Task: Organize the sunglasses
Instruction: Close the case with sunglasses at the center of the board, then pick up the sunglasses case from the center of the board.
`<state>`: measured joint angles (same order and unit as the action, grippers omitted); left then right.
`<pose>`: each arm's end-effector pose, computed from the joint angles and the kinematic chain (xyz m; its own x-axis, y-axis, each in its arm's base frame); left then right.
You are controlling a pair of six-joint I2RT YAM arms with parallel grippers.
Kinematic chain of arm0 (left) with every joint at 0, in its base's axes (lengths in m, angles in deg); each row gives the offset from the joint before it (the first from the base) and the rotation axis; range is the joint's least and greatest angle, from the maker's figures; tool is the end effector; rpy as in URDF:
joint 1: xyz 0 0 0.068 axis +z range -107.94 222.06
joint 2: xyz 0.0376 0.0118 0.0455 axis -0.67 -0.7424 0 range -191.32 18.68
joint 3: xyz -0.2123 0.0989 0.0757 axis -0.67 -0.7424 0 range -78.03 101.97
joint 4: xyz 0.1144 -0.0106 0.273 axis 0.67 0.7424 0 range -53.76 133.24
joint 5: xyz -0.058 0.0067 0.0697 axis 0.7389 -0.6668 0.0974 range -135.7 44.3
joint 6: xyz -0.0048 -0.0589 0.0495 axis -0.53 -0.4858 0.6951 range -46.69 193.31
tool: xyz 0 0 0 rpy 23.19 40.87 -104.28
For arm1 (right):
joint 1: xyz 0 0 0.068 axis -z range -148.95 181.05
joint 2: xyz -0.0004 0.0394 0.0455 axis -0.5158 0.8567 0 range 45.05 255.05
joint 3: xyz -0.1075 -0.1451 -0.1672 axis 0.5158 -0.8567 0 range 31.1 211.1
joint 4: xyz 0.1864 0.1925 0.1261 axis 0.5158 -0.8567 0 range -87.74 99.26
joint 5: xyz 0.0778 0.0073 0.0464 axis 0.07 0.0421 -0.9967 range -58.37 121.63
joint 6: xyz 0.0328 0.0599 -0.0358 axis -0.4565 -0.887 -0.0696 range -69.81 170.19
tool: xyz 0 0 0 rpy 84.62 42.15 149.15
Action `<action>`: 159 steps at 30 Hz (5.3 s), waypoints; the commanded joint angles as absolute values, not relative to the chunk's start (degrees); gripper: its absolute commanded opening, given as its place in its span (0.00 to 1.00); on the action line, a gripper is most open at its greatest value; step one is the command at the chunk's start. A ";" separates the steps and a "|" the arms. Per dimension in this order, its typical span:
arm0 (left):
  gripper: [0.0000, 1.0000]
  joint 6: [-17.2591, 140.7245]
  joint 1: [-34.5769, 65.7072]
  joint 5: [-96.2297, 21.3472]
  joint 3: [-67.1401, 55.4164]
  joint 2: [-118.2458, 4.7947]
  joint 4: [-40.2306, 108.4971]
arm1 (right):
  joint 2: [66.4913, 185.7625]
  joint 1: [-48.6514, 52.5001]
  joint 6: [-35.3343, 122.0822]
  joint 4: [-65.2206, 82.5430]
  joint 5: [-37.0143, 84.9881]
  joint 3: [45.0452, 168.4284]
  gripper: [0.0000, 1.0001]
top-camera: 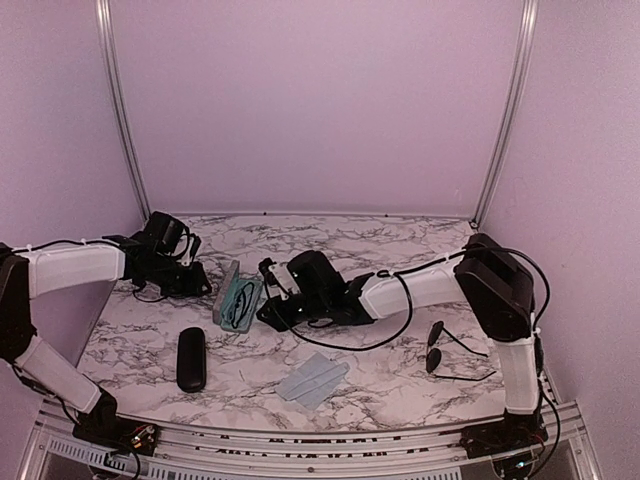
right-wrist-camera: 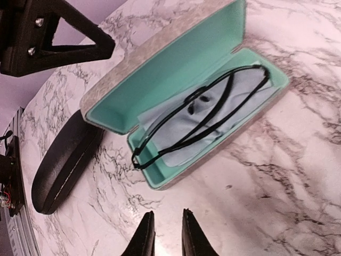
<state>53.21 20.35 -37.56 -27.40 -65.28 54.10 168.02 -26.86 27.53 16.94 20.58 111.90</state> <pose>0.3223 -0.1383 0.1356 -0.8341 -0.0341 -0.5506 0.1725 0.9319 -0.3191 0.2612 0.4402 0.0886 -0.6302 -0.2935 -0.7188 -0.7289 0.5425 0.4176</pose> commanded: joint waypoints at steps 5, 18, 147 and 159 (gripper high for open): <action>0.27 58.92 20.52 -40.39 -17.09 -71.50 59.29 | 170.06 -22.95 28.46 17.64 18.96 114.78 0.19; 0.24 59.43 20.29 -35.95 -13.95 -76.44 60.12 | 181.39 -22.54 28.34 14.38 19.31 125.34 0.13; 0.99 25.35 3.71 -59.98 -43.00 -35.21 72.63 | 133.56 -24.36 34.11 -5.33 36.32 89.98 0.45; 0.97 19.18 -3.42 -61.88 -47.42 -43.94 66.38 | 133.82 -24.58 32.86 -3.42 37.77 86.37 0.47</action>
<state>21.04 -2.27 -61.23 -46.74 -40.89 69.27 133.60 -24.08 33.63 -4.85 36.49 85.73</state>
